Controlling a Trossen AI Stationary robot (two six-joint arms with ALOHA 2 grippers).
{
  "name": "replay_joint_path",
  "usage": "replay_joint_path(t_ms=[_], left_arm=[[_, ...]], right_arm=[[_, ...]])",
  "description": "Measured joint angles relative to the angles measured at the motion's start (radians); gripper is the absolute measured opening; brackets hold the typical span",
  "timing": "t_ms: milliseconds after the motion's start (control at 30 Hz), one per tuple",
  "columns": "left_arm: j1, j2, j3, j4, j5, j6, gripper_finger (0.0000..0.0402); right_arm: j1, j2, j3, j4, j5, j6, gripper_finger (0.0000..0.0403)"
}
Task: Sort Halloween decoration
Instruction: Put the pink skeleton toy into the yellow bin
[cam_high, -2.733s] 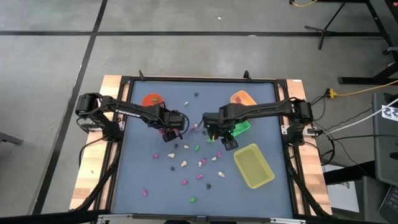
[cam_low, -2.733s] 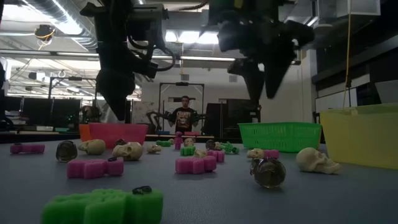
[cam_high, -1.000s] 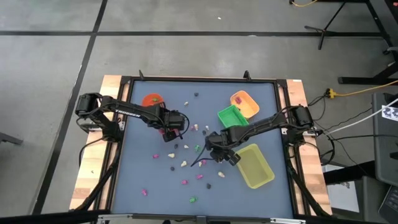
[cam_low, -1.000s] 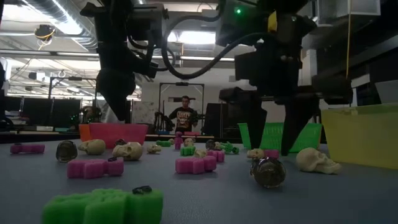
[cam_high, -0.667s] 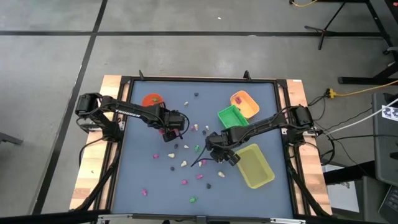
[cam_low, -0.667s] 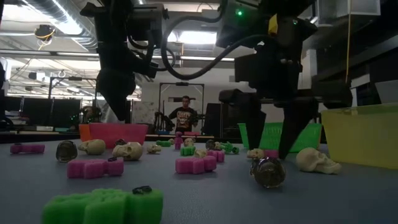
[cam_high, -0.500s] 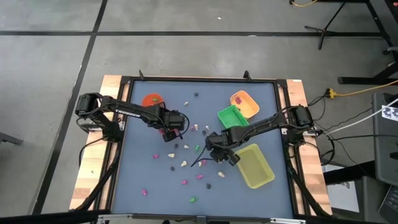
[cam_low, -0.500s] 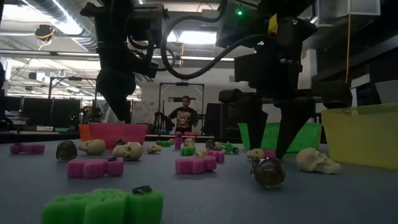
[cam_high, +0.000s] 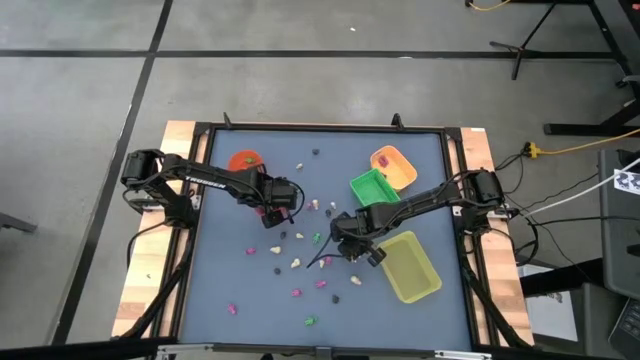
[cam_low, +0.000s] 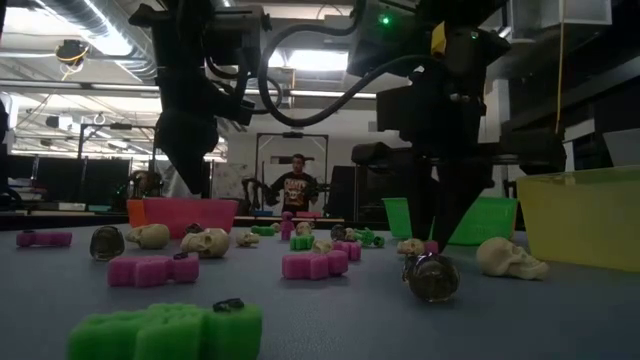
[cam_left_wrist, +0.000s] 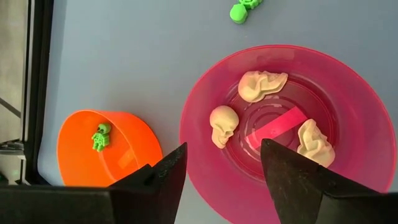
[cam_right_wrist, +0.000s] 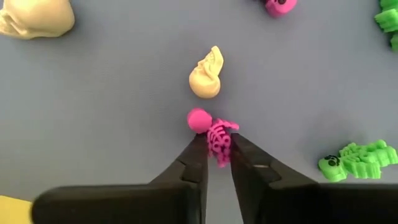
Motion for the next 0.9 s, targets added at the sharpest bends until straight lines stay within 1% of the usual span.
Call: replay_joint_path(t_ms=[133, 700, 833, 900], left_arm=[[0.000, 0.000, 0.000, 0.000, 0.000, 0.000, 0.0188], [0.000, 0.000, 0.000, 0.000, 0.000, 0.000, 0.0188], [0.000, 0.000, 0.000, 0.000, 0.000, 0.000, 0.0188], [0.000, 0.000, 0.000, 0.001, 0.000, 0.000, 0.0188]], right_arm=[[0.000, 0.000, 0.000, 0.000, 0.000, 0.000, 0.0048], [0.000, -0.002, 0.001, -0.010, 0.005, 0.000, 0.0047], [-0.001, -0.002, 0.035, -0.095, 0.037, 0.000, 0.0047], [-0.002, -0.002, 0.067, -0.133, 0.036, 0.000, 0.0047]])
